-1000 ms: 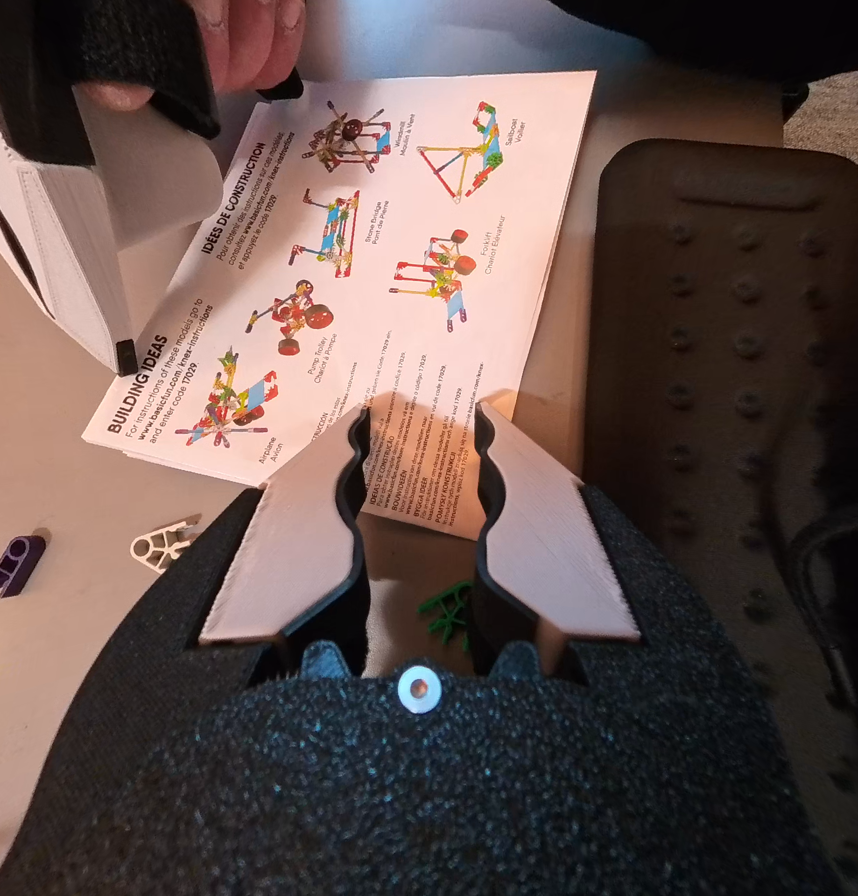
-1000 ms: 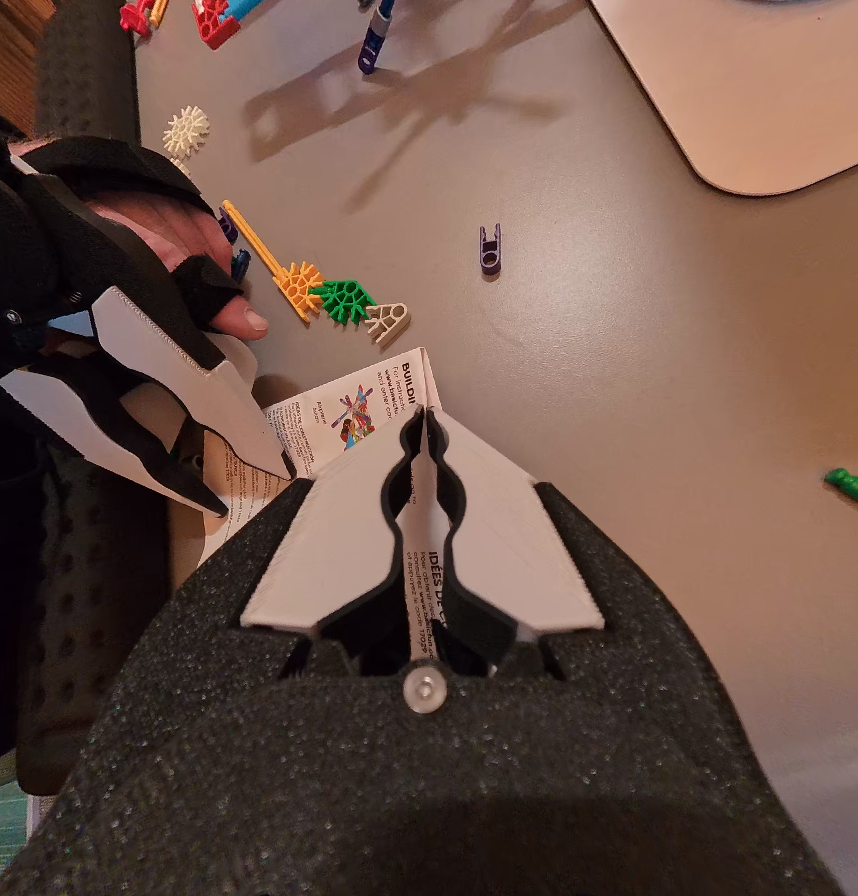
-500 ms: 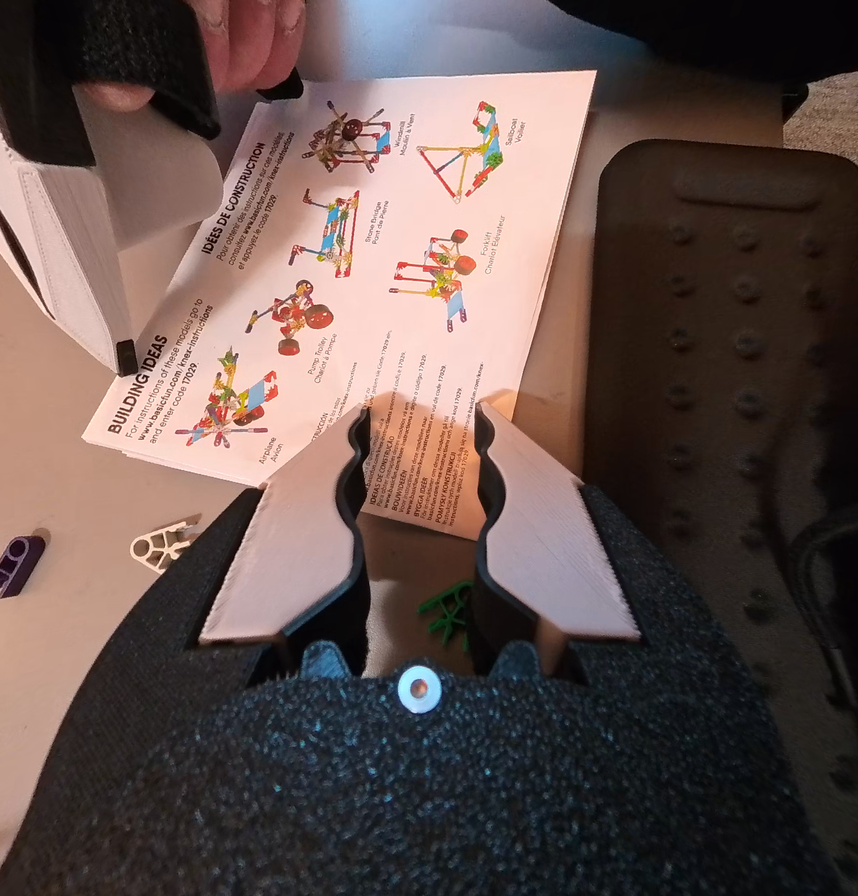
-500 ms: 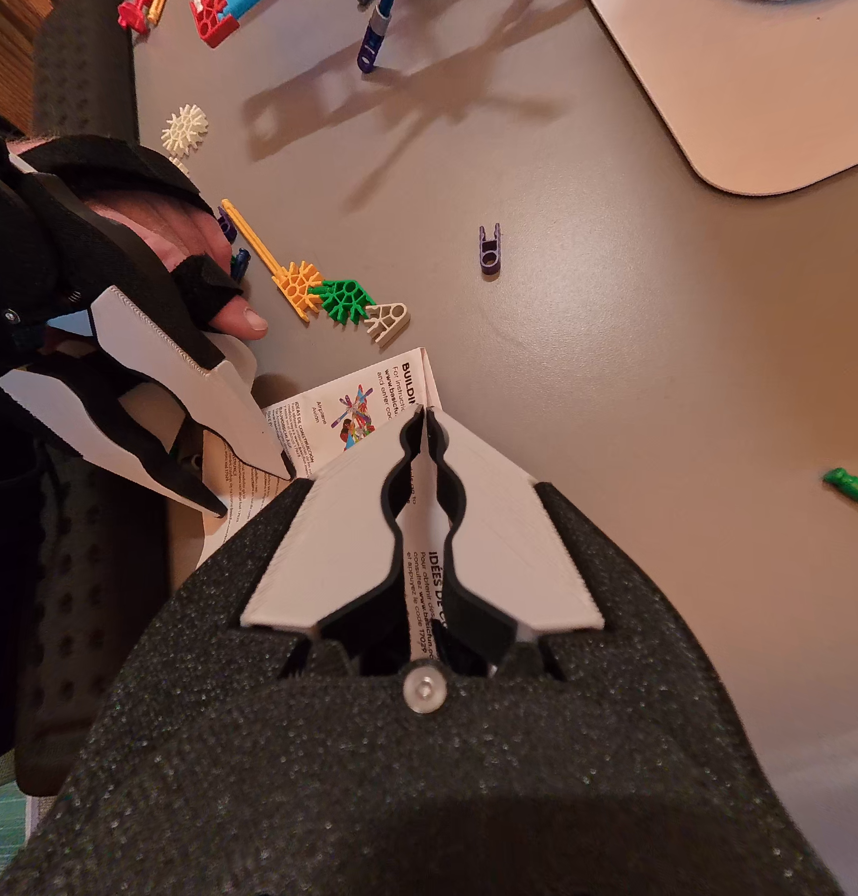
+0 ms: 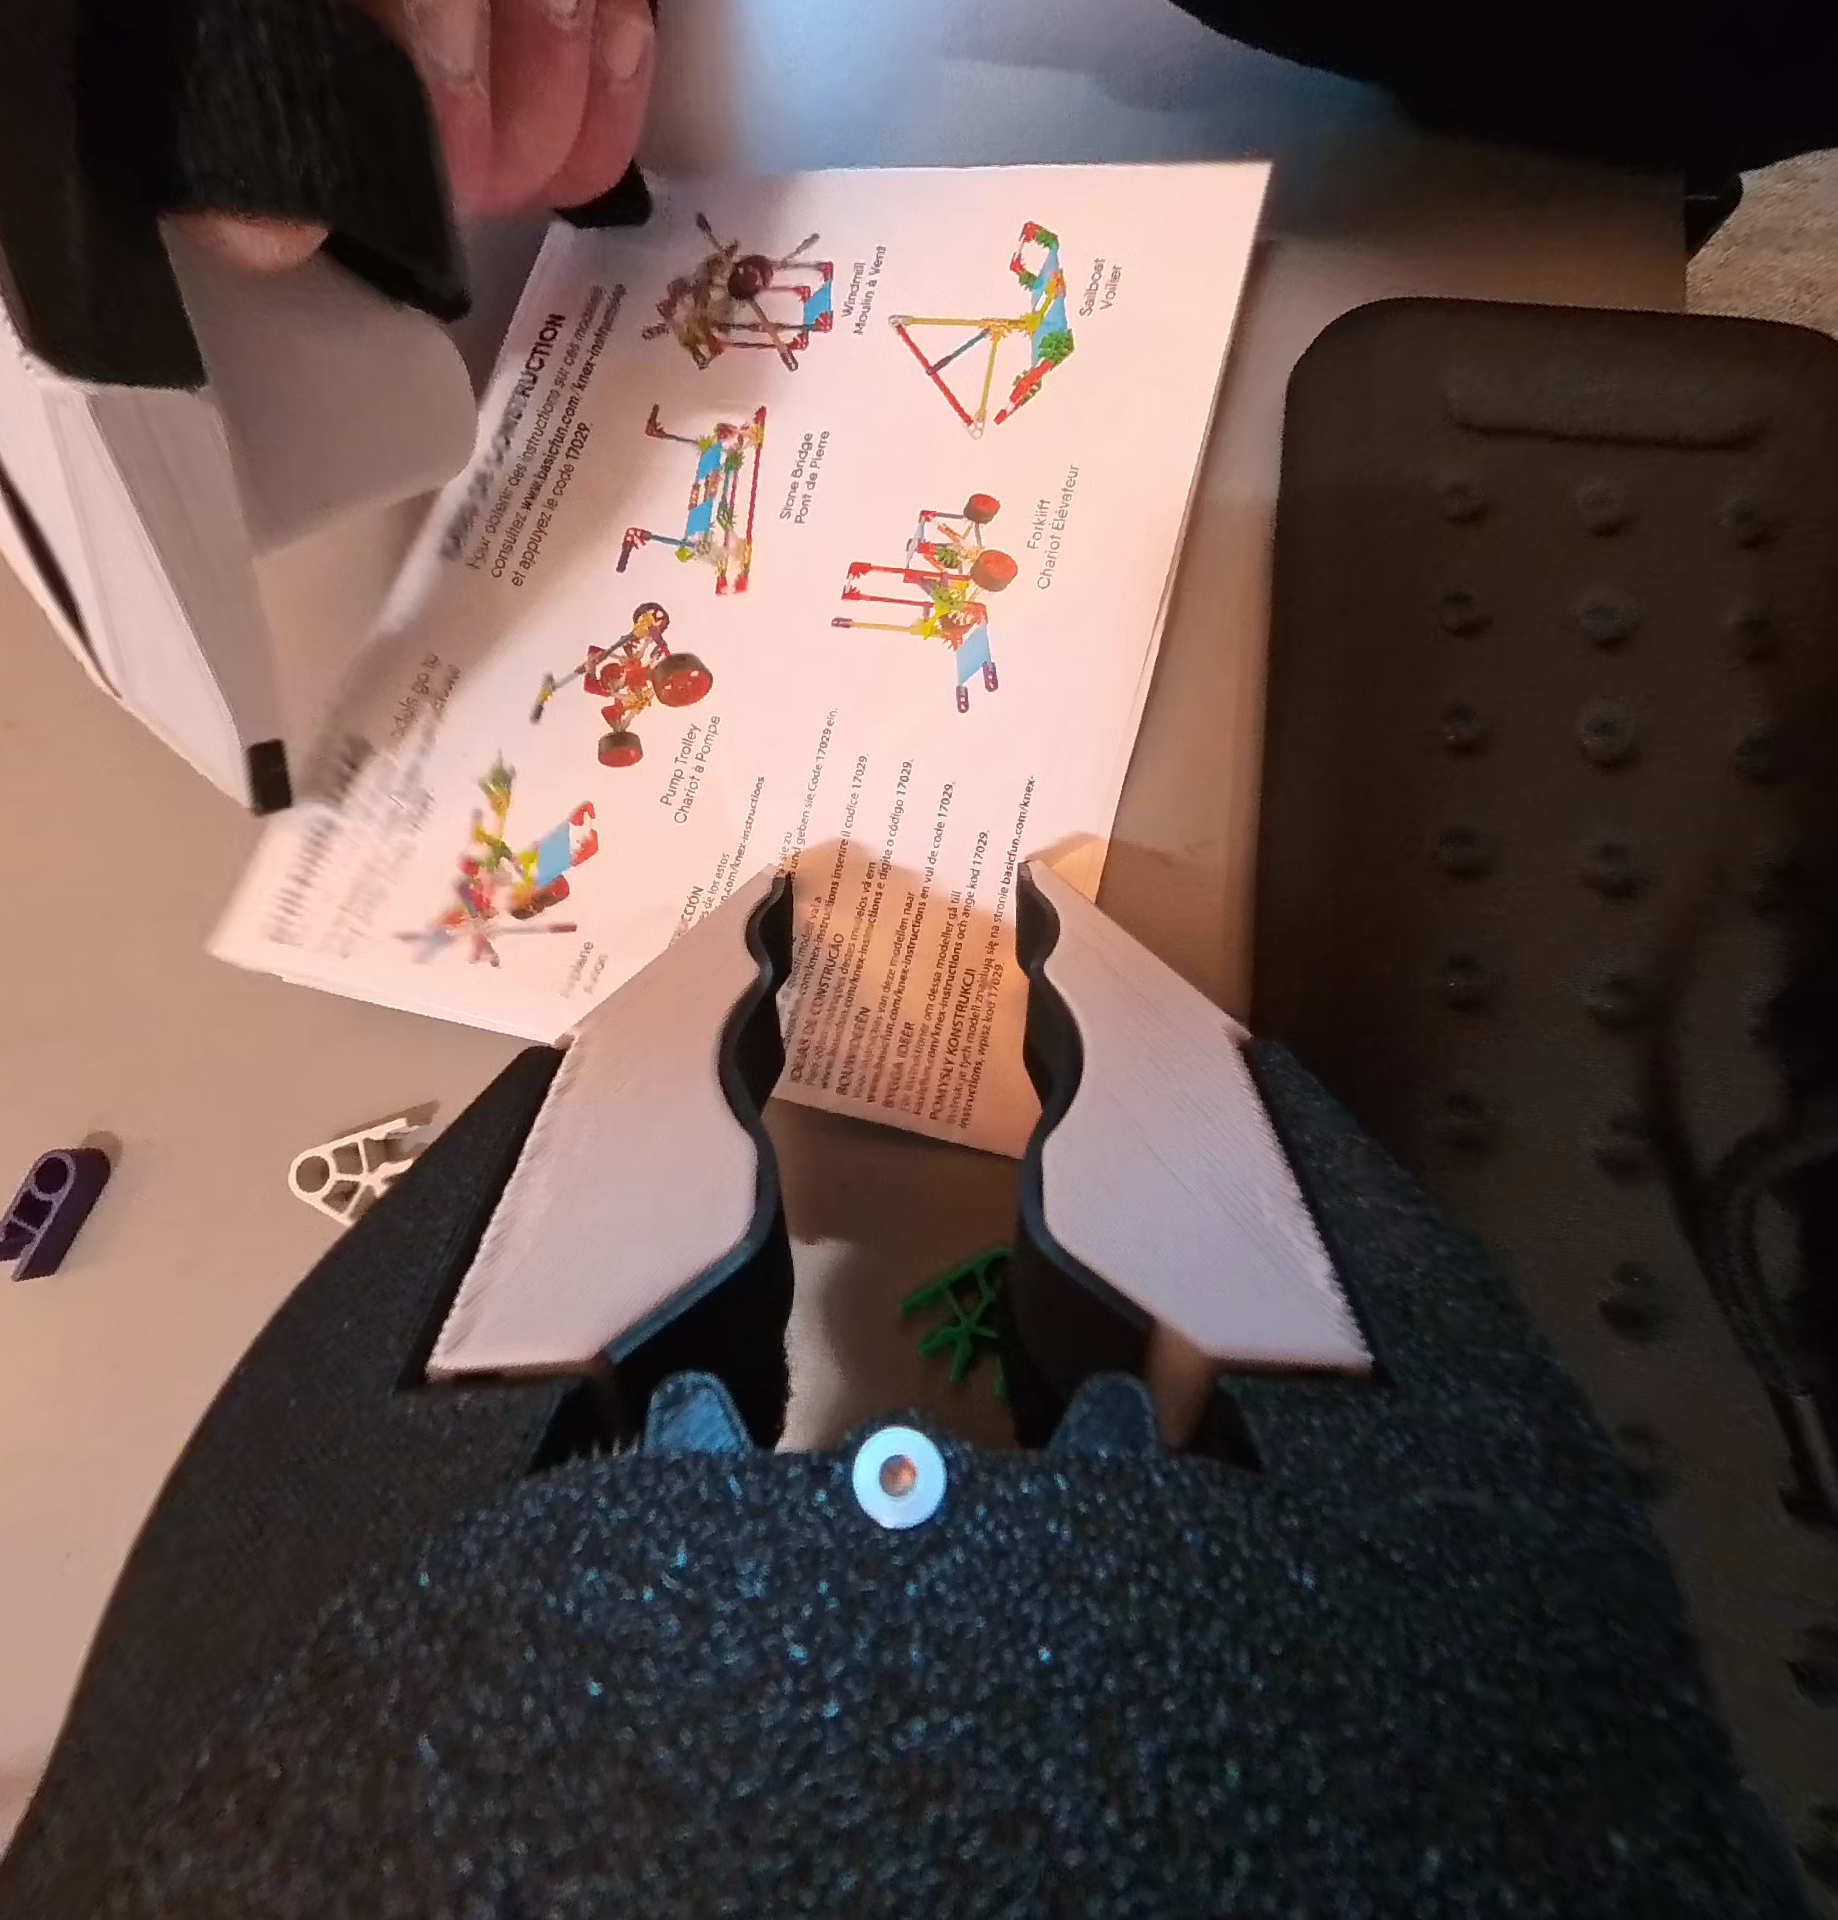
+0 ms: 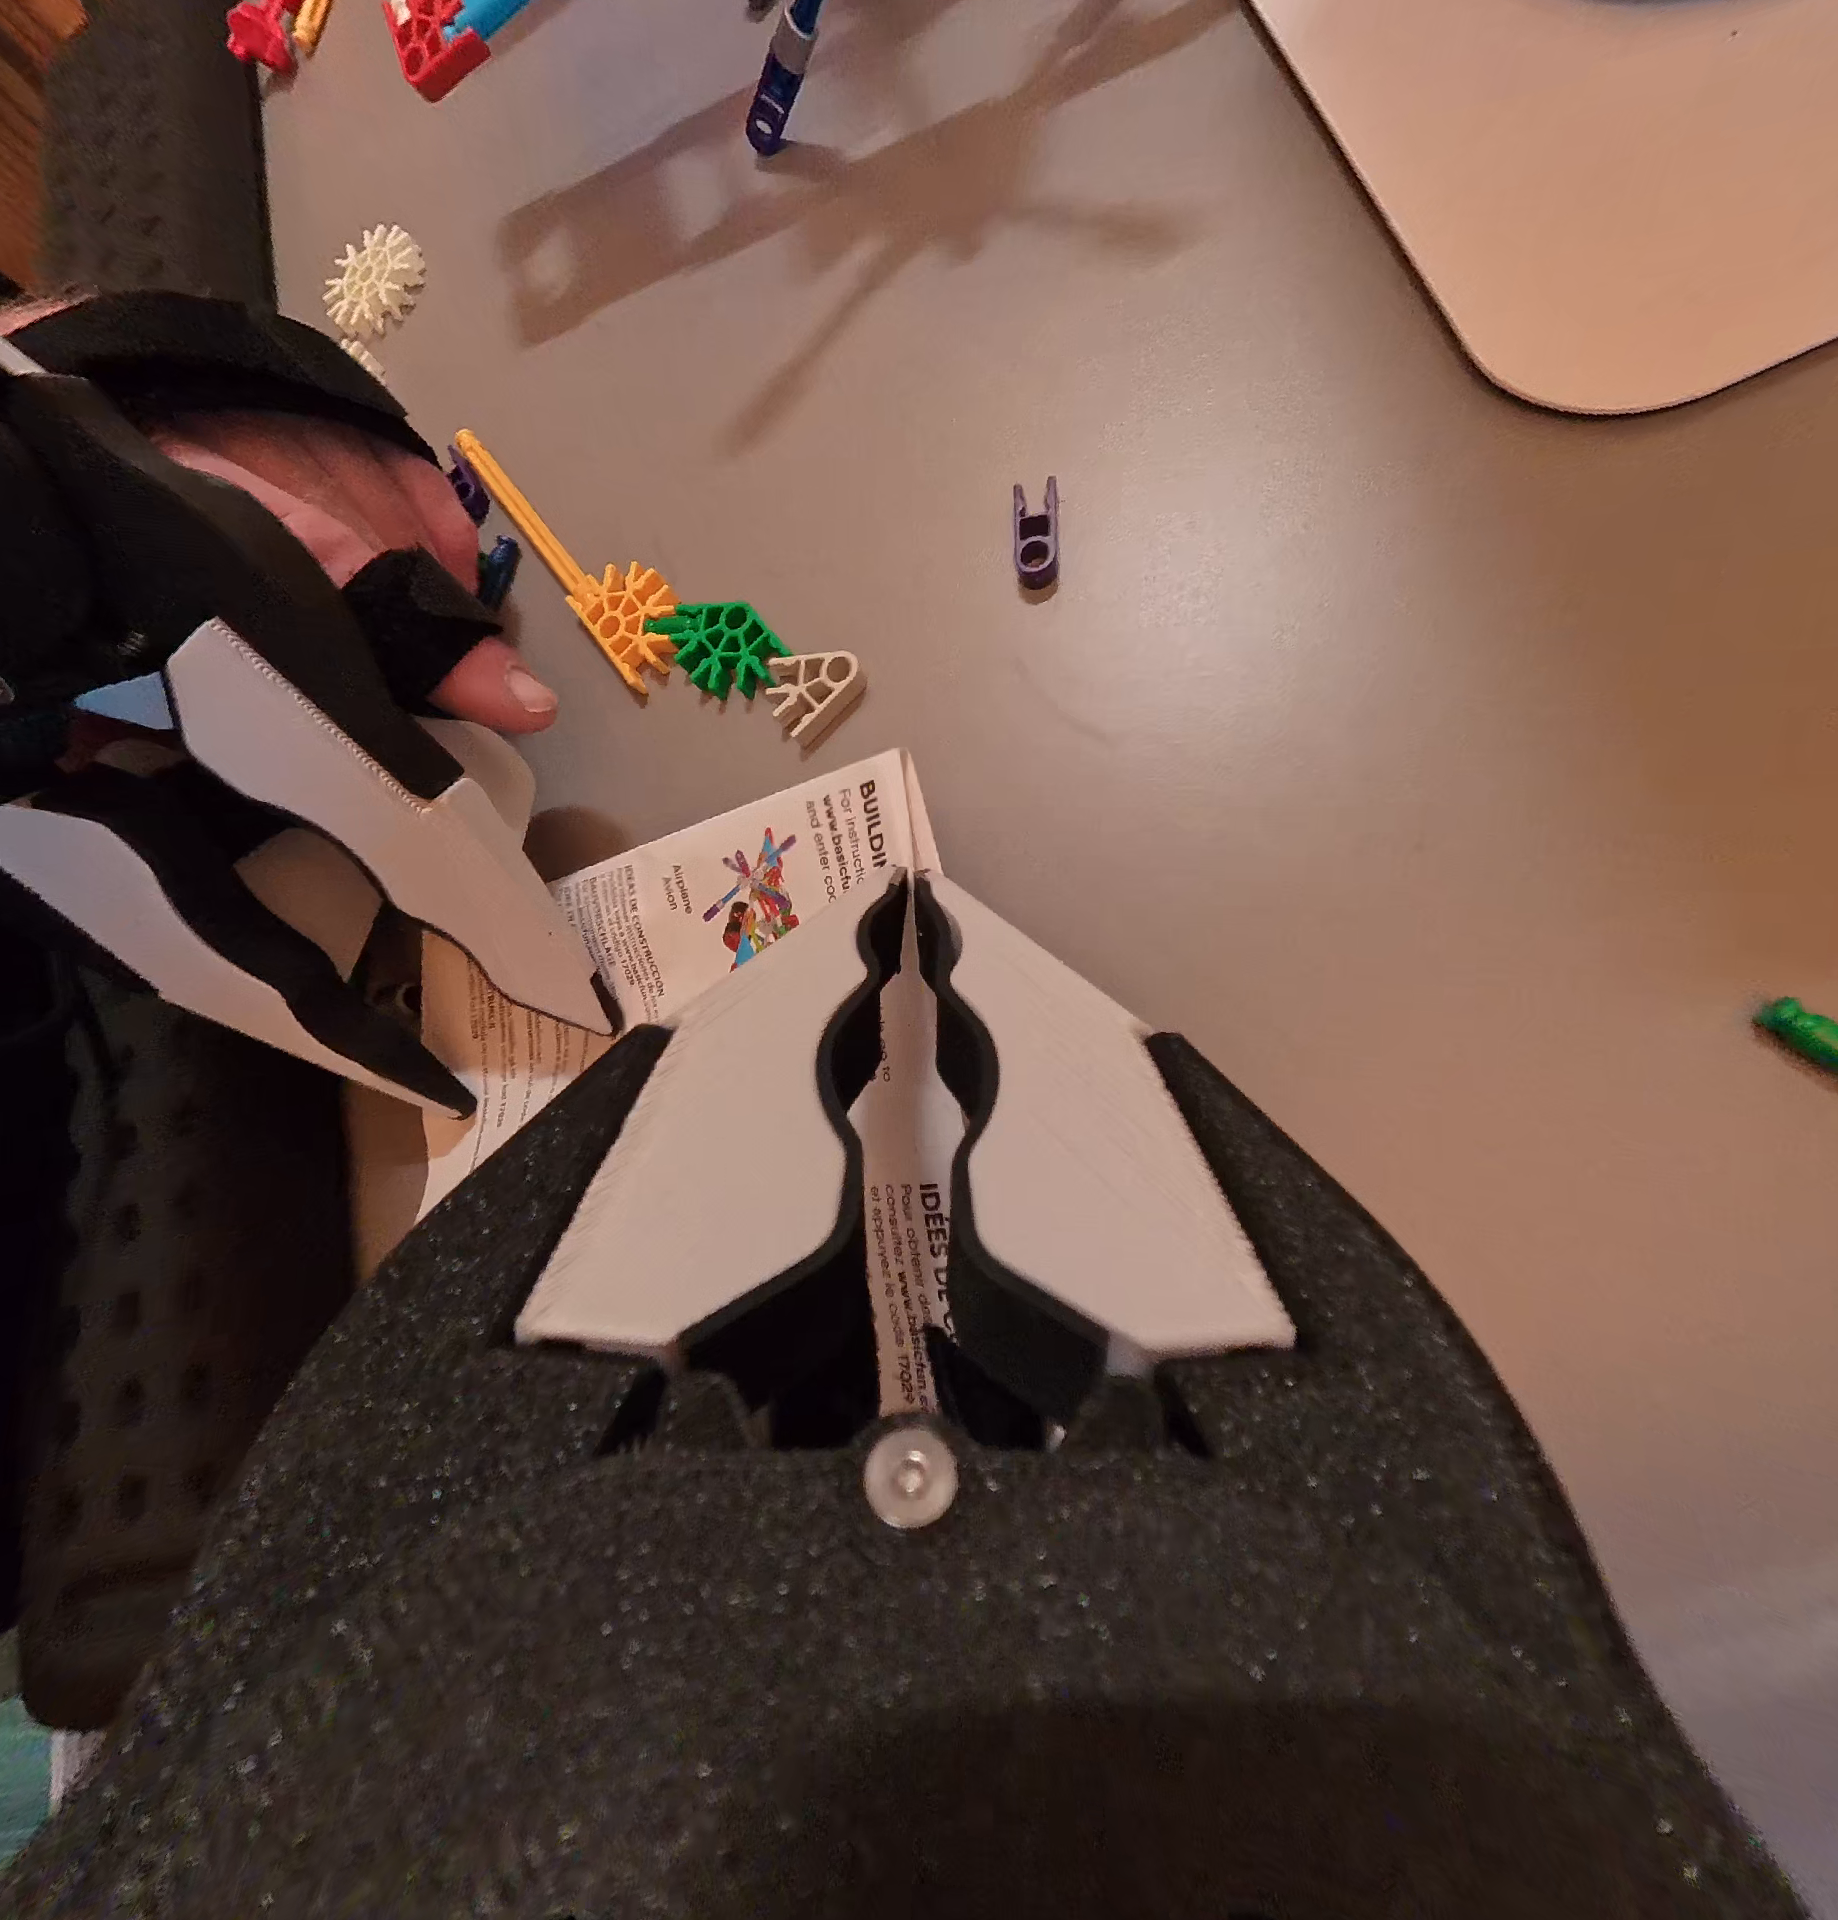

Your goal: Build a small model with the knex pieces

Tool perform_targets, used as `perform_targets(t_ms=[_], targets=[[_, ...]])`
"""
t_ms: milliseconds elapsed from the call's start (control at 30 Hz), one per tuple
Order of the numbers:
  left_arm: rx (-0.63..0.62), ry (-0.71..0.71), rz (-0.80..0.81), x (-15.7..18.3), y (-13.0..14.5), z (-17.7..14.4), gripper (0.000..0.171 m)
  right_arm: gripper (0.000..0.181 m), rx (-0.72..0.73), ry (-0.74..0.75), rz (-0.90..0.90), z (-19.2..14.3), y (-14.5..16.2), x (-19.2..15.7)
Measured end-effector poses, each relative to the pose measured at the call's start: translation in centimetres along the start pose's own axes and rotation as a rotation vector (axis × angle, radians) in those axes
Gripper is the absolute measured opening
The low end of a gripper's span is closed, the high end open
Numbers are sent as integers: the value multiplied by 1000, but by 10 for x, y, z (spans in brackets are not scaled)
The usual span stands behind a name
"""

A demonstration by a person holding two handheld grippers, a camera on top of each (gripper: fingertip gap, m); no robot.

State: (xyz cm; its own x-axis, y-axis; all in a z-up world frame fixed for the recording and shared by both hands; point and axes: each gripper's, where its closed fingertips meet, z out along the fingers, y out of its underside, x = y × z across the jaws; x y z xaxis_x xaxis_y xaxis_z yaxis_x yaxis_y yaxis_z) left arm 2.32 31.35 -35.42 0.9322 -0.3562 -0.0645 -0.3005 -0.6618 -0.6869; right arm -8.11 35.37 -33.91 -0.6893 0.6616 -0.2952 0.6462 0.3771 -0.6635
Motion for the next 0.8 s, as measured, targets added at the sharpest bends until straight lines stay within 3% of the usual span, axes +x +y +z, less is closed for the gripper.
perform_targets(t_ms=[133,300,533,633,800], targets=[[6,-46,59,-2,-3,-2,45,5,12,40,28,-1,-2,10],[107,-75,69,-1,-21,-17,49,7,39,67,12,-7,-10,8],[321,-222,61,-9,-40,-89,47,7,50,81,-13,-7,-15,4],[299,-339,90,-13,-21,-126,44,7,44,89,-28,-6,-14,3],[197,-610,19,-40,41,-211,42,7,50,92,-55,-6,-14,1]])
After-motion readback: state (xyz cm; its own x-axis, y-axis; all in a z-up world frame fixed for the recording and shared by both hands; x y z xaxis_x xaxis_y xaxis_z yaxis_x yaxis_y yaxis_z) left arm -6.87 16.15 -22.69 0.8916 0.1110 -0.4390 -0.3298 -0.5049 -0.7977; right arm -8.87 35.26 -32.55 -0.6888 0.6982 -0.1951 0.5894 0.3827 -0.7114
